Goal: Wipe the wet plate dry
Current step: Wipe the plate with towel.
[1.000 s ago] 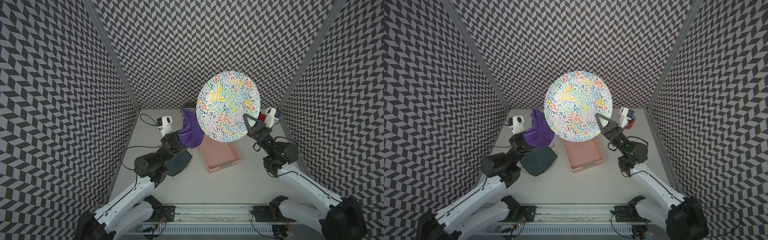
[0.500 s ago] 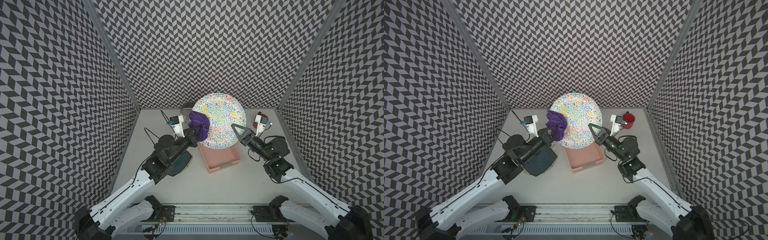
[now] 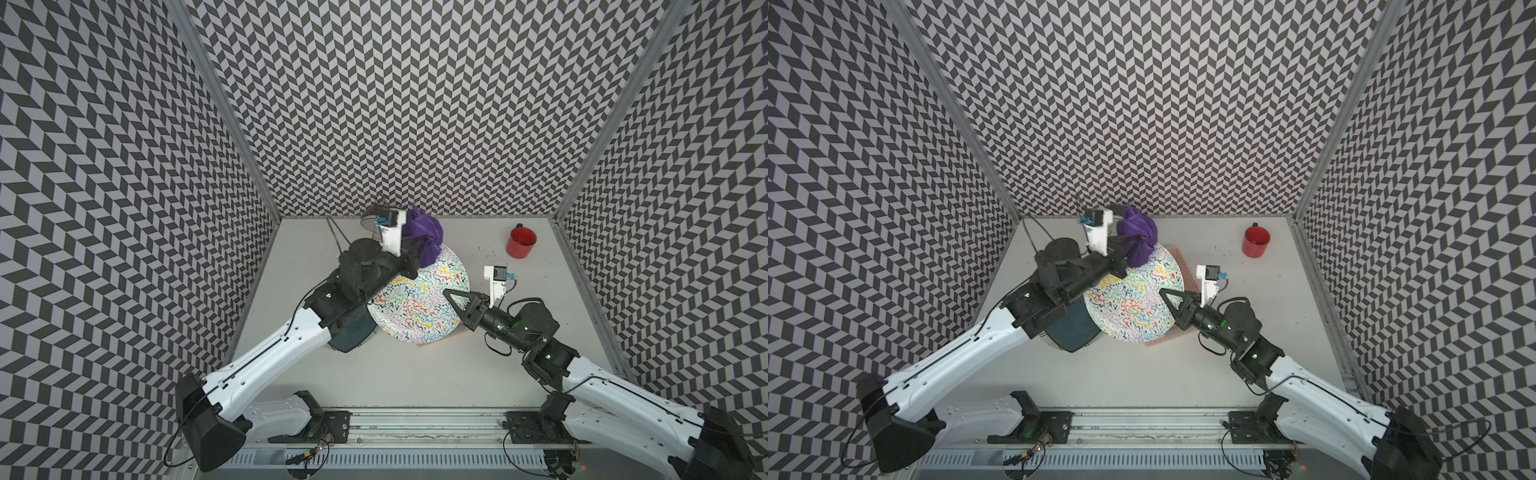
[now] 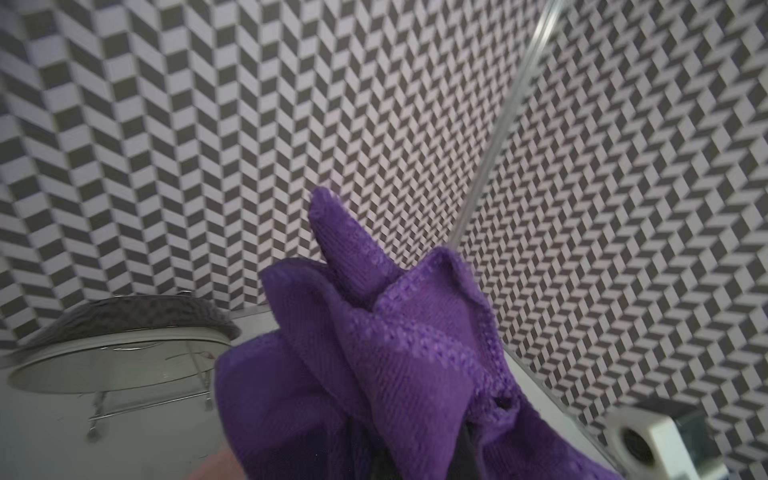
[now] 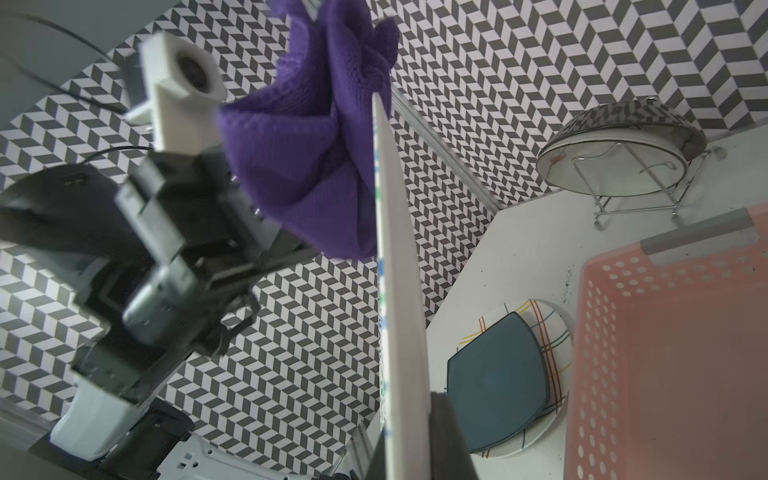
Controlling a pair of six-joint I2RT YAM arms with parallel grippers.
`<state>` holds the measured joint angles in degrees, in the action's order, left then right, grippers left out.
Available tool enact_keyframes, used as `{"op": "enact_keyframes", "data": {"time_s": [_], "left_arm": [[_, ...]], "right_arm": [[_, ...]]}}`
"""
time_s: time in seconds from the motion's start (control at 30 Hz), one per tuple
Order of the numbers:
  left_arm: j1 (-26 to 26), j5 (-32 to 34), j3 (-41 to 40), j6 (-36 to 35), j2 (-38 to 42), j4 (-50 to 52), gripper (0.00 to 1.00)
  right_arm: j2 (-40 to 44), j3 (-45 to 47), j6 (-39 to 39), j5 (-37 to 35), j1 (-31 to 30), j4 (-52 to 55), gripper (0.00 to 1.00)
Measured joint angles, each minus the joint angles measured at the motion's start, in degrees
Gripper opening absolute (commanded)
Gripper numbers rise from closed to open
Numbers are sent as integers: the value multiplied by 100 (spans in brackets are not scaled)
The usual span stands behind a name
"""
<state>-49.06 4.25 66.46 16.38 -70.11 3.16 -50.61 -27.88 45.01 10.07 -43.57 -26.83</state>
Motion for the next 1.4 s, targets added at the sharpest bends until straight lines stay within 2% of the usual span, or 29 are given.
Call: {"op": "enact_keyframes", "data": {"time_s": [0.1,0.23,0.4,0.53,0.6,0.73,0.8,0.83,1.0,1.07,1.17,1.33,1.37,1.4], "left_arm": [[-525,11,-505,-138,44,9,0],[-461,260,-1303,-52,463,4,0],[-673,343,-1036,-52,129,22,0],[-887,511,-616,-26,-177,-50,0],[-616,354,-649,155,-28,-63,0],[625,146,-868,431,492,-273,0],[732,120,-868,308,549,-289,0],[494,201,-863,184,494,-302,0],[-1497,680,-973,-247,-76,-533,0],[-1735,914,-1158,-258,-105,-595,0],[-1445,1064,-1163,-63,13,-485,0],[225,1163,-977,284,452,-479,0],[352,1191,-848,269,442,-455,0],[260,1250,-691,223,343,-437,0]], "right_arm": [[164,-127,68,55,439,240,0],[363,-313,199,142,1200,420,0],[374,-382,203,212,1331,492,0],[334,-455,173,197,1145,629,0],[334,-452,195,212,1036,629,0],[505,-190,402,446,866,597,0],[612,-22,535,503,804,490,0],[658,22,592,505,804,452,0],[715,-61,660,468,975,592,0],[715,-68,619,435,1062,697,0],[704,-70,557,498,1069,776,0],[706,-26,592,450,706,754,0],[706,26,640,411,590,708,0],[713,103,678,387,509,570,0]]}}
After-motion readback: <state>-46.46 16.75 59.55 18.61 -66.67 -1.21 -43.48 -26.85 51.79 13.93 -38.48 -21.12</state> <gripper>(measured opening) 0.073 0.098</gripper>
